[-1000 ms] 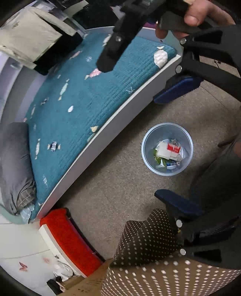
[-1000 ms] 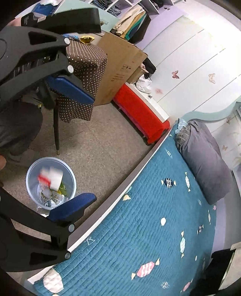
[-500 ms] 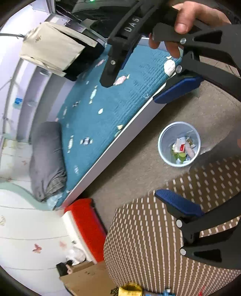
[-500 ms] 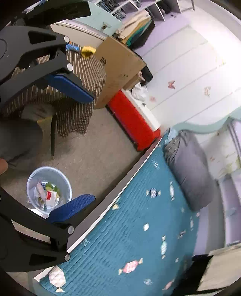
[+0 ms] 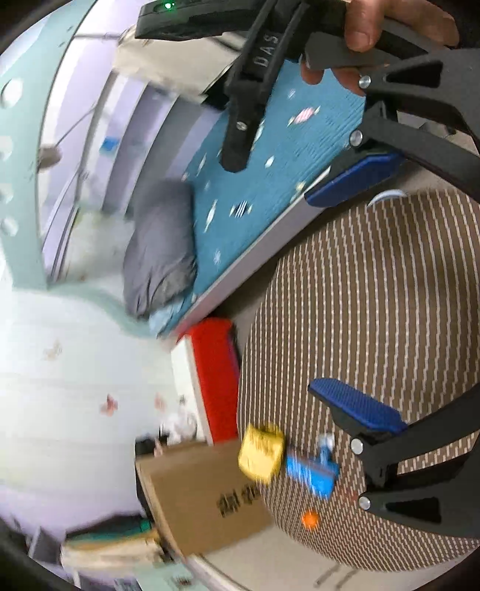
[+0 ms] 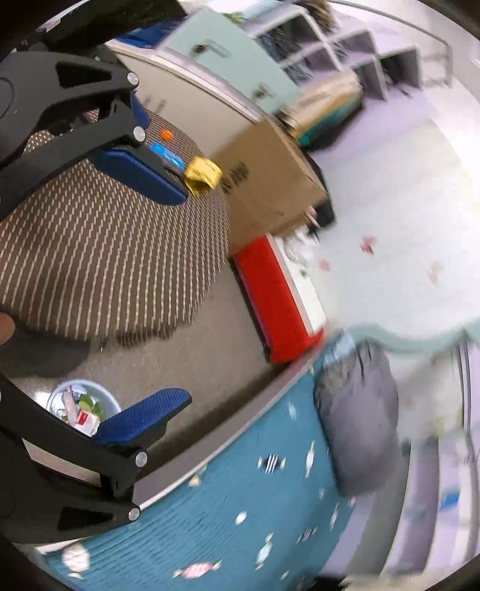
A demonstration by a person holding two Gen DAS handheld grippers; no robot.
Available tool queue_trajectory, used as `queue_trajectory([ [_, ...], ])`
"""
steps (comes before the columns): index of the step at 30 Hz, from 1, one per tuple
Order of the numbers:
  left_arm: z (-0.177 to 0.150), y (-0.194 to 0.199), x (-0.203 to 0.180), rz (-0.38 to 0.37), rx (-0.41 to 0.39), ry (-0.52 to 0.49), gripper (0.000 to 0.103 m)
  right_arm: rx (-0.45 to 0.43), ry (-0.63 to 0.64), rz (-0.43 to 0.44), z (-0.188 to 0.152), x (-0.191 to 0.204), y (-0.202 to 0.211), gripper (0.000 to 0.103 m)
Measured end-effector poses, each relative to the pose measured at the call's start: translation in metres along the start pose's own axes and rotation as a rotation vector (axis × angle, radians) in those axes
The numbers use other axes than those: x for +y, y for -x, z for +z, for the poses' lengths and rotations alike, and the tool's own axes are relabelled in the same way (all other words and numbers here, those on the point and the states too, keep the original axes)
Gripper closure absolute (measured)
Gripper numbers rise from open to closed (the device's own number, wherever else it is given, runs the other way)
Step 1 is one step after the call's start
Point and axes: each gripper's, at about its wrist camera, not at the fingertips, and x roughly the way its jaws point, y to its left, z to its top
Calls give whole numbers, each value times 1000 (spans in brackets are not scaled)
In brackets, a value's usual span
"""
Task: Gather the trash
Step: 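Move both empty tools back over the table, then grasp the blue snack wrapper with the right tool while the left tool grasps the red string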
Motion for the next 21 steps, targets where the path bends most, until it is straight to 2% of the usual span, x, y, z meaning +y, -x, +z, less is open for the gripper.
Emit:
queue_trajectory([
  [5,-9,13,66,130,3,83,11,90,69,90,-2,58,-49,6],
  [12,-37,12,148,252,57,220,11,229,185,181,-22,128,-120,6],
  [16,-54,0,184,303,108,274,11,284,214,207,-33,149,-146,6],
  [21,-72,-17,209,313,165,322,12,335,205,225,-41,165,-175,6],
])
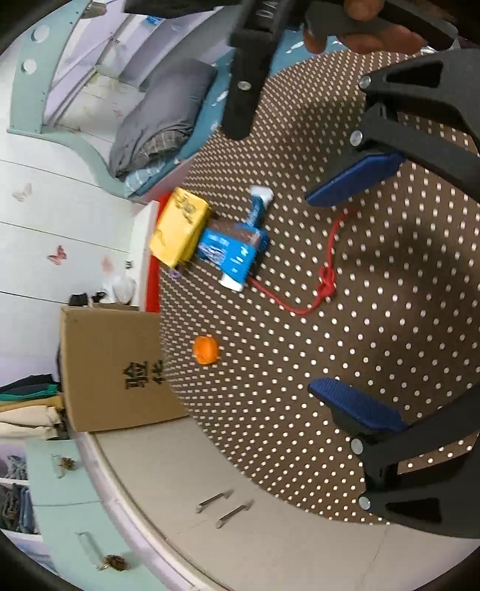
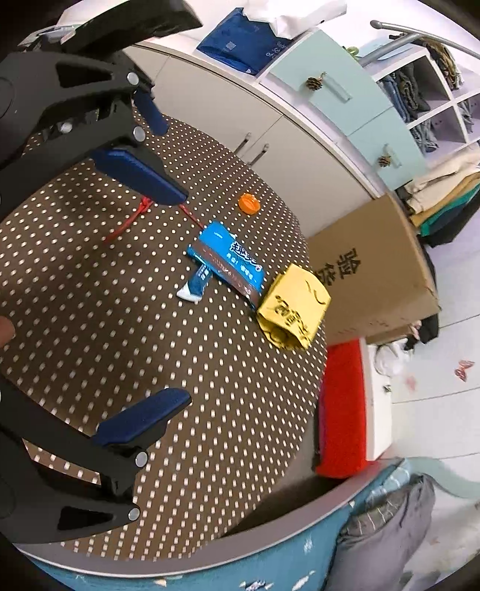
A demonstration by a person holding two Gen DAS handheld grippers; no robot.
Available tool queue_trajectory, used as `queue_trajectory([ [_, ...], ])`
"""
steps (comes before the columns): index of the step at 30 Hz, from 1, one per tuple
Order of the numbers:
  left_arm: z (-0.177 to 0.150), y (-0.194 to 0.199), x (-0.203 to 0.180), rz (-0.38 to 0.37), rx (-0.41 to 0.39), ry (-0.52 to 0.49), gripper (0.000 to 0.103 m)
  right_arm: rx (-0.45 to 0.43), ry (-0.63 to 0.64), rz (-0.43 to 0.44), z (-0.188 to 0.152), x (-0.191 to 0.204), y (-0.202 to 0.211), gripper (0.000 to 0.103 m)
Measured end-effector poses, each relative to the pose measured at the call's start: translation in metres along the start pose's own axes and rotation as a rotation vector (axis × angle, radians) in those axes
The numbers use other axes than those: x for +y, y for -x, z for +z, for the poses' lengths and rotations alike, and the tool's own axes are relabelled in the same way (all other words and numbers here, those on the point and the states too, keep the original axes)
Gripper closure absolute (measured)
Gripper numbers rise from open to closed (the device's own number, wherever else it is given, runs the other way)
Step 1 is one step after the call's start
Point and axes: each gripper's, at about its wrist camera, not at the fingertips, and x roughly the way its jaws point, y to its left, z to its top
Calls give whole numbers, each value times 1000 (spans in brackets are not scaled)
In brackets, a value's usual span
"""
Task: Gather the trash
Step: 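Grasp the blue snack wrapper with the right tool while the left tool grasps the red string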
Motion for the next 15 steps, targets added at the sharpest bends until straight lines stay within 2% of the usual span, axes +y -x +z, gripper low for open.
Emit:
queue_trajectory([
  [3,-3,-16,4,9,38,4,13,12,-4,5,2,3,-11,6],
  [5,-3,-29,8,-4,72,26,22,21,4,6,3,4,-16,6],
  [10,-3,-42,8,-7,90,10,34,42,13,8,10,10,-35,6],
  [12,-1,-45,4,-12,89,-4,47,50,18,12,14,15,-44,6],
  [14,3,-50,0,-23,88,-27,79,56,17,22,19,23,-55,6],
  [15,3,-50,-1,-35,91,-31,87,59,11,30,22,28,-64,6],
])
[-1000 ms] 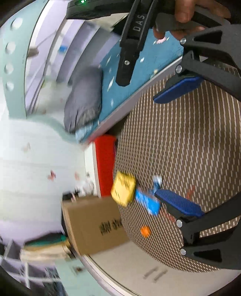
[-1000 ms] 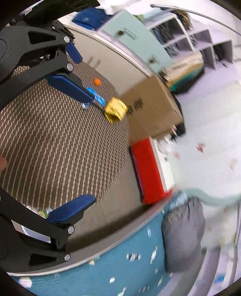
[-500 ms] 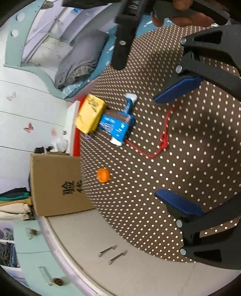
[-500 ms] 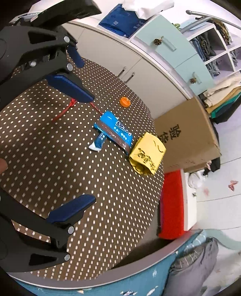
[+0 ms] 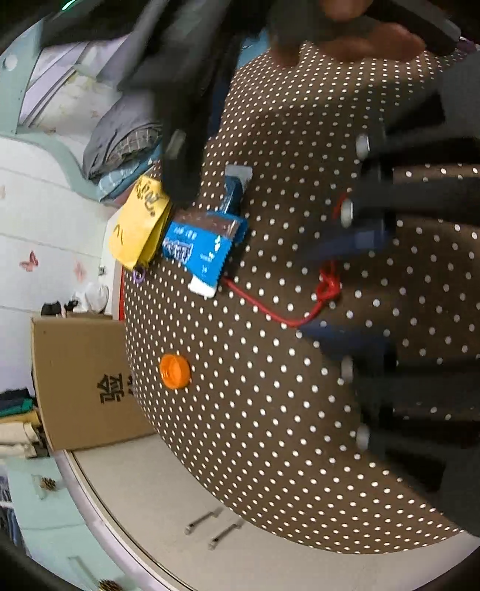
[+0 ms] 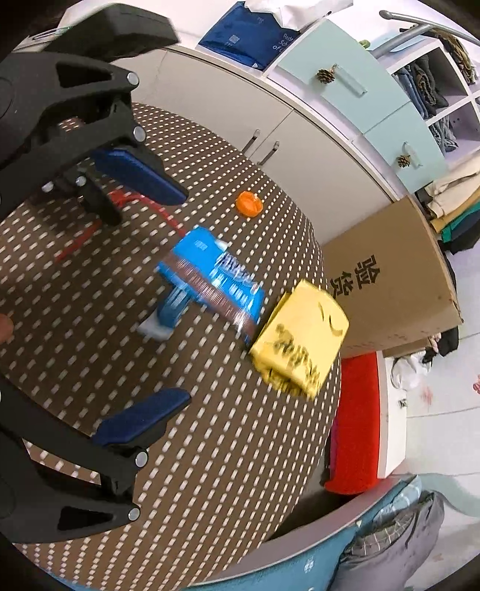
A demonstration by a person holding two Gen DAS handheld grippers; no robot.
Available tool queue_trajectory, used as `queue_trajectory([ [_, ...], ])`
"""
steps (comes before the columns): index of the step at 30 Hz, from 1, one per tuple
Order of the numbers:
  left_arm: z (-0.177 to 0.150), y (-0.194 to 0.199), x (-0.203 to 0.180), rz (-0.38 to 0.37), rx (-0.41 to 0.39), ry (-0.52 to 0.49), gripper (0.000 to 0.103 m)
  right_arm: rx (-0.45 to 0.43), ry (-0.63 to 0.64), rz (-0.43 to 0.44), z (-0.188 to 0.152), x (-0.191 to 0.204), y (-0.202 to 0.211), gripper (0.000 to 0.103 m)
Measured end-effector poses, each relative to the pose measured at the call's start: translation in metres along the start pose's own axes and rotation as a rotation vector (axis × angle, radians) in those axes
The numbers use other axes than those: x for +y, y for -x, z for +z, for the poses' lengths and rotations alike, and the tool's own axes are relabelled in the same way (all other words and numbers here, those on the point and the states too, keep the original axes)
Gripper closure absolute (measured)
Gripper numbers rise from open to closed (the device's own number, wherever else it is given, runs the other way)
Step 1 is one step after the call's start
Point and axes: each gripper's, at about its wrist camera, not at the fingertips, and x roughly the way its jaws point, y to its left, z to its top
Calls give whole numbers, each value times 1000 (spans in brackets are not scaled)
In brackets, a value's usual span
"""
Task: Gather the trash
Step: 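Grasp the blue snack wrapper with the right tool while the left tool grasps the red string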
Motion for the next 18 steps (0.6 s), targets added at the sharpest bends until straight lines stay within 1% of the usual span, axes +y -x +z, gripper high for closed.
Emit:
queue_trajectory([
  [1,0,0,2,-20,7,3,97,5,-3,1,2,3,-6,6],
  [2,-1,0,4,-30,9,8,99,18,-6,-3,5,8,-17,6],
  [3,-2,1,8,-45,10,12,99,24,-8,-12,7,11,-24,10],
  [4,-3,1,10,-47,11,18,99,30,-12,-32,9,14,-33,22],
  [5,-4,3,14,-43,10,26,99,35,-13,-49,10,16,-37,29],
  [6,-5,4,18,-41,7,33,99,43,-11,-76,10,18,-44,41],
  [8,-8,7,26,-43,4,53,99,26,20,-114,8,22,-48,55],
  [9,-10,8,29,-45,2,62,99,25,36,-114,6,24,-47,66],
  [10,-11,10,31,-44,0,68,99,31,34,-95,4,22,-46,72],
  [11,-12,11,33,-43,-2,70,99,32,28,-79,2,21,-44,75],
  [12,-14,12,34,-45,-5,74,99,28,17,-67,-1,16,-39,81],
  [13,-16,15,36,-46,-8,77,99,20,8,-51,-4,12,-33,83],
  [15,-19,18,36,-50,-13,81,99,10,4,-15,-9,4,-22,85],
  [18,-24,24,34,-63,-22,83,99,13,-5,13,-19,-6,-6,86],
])
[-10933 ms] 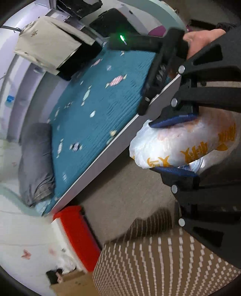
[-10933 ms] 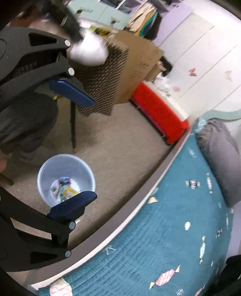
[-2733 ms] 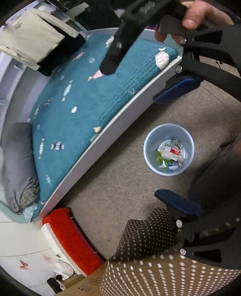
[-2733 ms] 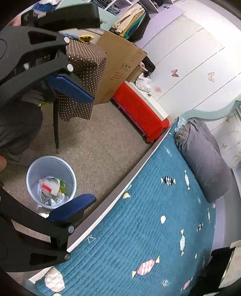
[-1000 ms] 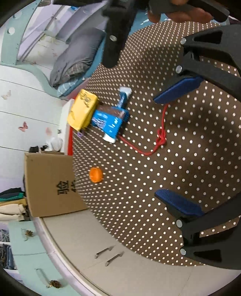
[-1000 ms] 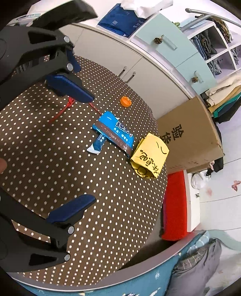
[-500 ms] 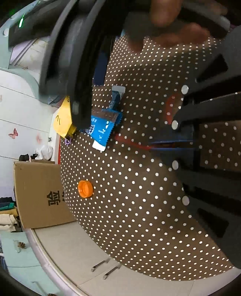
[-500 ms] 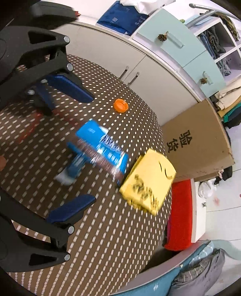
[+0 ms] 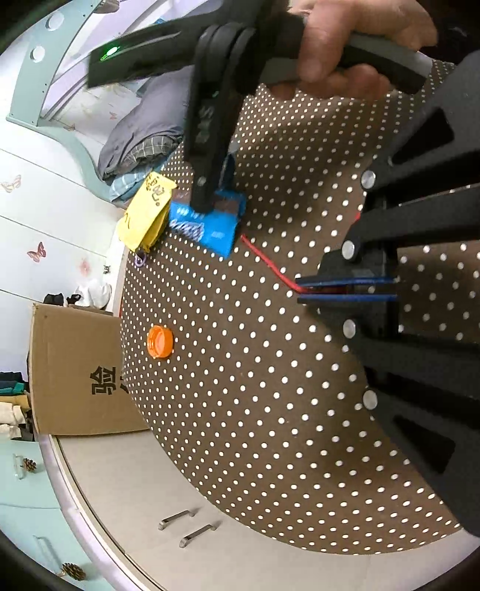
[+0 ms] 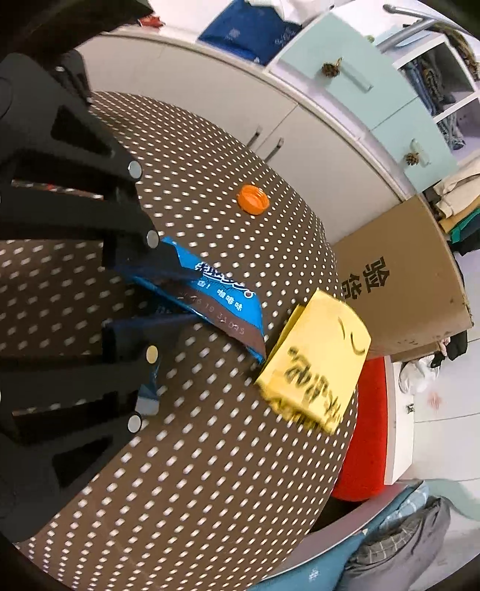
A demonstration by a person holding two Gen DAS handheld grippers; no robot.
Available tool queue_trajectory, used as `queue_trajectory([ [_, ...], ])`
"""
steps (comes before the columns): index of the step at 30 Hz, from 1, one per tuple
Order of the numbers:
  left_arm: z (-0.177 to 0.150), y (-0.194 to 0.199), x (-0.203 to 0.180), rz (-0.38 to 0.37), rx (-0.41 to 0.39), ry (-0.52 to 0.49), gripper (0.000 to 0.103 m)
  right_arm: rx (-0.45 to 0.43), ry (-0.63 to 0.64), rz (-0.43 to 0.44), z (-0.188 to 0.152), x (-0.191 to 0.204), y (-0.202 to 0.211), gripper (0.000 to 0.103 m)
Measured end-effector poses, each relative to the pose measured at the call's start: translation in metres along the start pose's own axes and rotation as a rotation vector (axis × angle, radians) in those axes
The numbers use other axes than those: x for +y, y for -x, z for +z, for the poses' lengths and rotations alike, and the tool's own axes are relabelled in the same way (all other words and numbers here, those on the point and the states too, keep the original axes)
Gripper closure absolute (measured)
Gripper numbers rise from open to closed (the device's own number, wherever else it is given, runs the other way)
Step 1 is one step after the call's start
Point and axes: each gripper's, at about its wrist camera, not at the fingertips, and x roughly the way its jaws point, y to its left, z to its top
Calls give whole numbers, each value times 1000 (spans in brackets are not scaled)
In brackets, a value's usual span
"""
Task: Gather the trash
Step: 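Grasp the blue snack wrapper with the right tool while the left tool grasps the red string, then carry wrapper and string to the trash bin and open both tools over it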
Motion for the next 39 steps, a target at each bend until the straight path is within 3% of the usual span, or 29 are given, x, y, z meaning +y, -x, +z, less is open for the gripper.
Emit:
queue_trajectory([
  [3,-3,6,-4,-5,-11,-4,99,38,-5,5,-9,-7,9,85],
  [5,-6,10,-7,-9,-12,-3,99,37,-22,-6,-10,-10,12,65],
  [6,-7,11,-7,-8,-12,-4,99,20,-32,-17,-10,-11,14,39],
  [7,-7,11,-7,-6,-14,-4,99,2,-36,-25,-9,-10,15,33],
  [12,-12,19,-4,1,-23,8,99,-7,-45,-106,6,5,-3,34],
  [15,-9,20,3,7,-31,17,99,18,12,-178,8,20,-21,43],
  [16,-9,21,3,7,-32,19,99,18,50,-212,7,26,-24,62],
  [17,-10,22,4,7,-33,21,99,13,65,-222,6,30,-26,68],
  [22,-10,32,6,5,-55,22,99,-19,27,-117,3,15,-9,91],
  [31,6,55,-19,-50,-109,-17,99,-151,-6,45,6,-20,66,92],
  [39,24,78,-71,-112,-162,-106,99,-282,-22,55,-1,-51,146,92],
])
